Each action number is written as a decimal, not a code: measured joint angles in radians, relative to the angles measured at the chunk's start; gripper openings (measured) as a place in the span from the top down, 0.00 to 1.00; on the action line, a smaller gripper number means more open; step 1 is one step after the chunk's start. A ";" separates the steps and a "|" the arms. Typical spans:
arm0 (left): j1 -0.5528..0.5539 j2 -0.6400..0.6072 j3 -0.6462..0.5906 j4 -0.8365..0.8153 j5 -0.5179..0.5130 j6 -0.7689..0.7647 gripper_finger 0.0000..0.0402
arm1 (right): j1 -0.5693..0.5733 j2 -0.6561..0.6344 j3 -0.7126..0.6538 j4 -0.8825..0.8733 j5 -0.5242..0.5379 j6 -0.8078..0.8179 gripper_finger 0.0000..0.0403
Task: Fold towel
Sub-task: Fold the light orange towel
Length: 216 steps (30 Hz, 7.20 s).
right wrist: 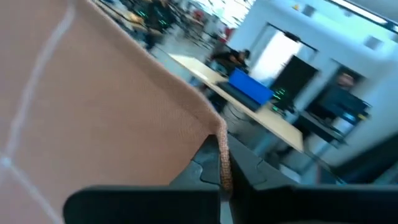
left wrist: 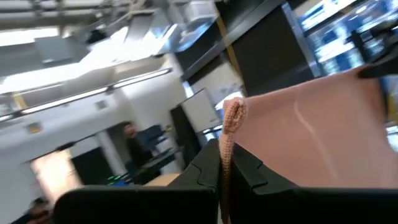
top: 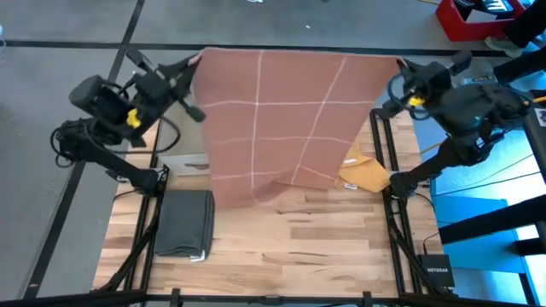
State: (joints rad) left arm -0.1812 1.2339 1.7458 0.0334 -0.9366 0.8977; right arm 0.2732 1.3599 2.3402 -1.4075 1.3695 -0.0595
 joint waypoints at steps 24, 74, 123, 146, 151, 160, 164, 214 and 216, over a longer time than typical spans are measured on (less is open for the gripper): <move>-0.346 -0.006 -0.004 0.009 0.190 -0.532 0.99 | 0.309 0.042 0.004 0.363 -0.420 -0.045 0.99; -0.439 0.080 0.012 0.025 -0.331 -0.037 0.99 | 0.506 0.037 -0.032 0.201 0.144 0.105 0.98; -0.393 0.082 -0.602 -0.683 -0.160 -1.007 0.99 | 0.217 -0.153 -1.256 0.142 -0.407 0.817 0.98; -0.539 0.306 -0.821 -0.455 0.389 -1.412 0.99 | 0.489 0.089 -1.256 0.125 -0.812 1.036 0.99; -0.545 0.322 -0.791 -0.458 0.399 -1.467 0.99 | 0.530 0.115 -1.252 0.145 -0.804 1.081 0.98; -0.595 0.331 -0.718 -0.460 0.313 -1.480 0.99 | 0.649 0.117 -1.239 0.236 -0.741 1.178 0.98; -0.548 0.397 -0.738 -0.464 0.305 -1.490 0.99 | 0.612 0.145 -1.336 0.282 -0.776 1.198 0.99; -0.475 0.305 -0.345 -0.869 0.156 -1.202 0.99 | 0.590 0.100 -0.957 0.057 -0.633 1.085 0.98; -0.457 0.259 -0.343 -0.863 0.007 -1.144 0.99 | 0.579 0.073 -0.934 -0.008 -0.495 1.106 0.97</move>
State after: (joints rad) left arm -0.6380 1.4928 1.4025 -0.8292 -0.9291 -0.2462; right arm 0.8525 1.4328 1.4058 -1.4159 0.8743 1.0463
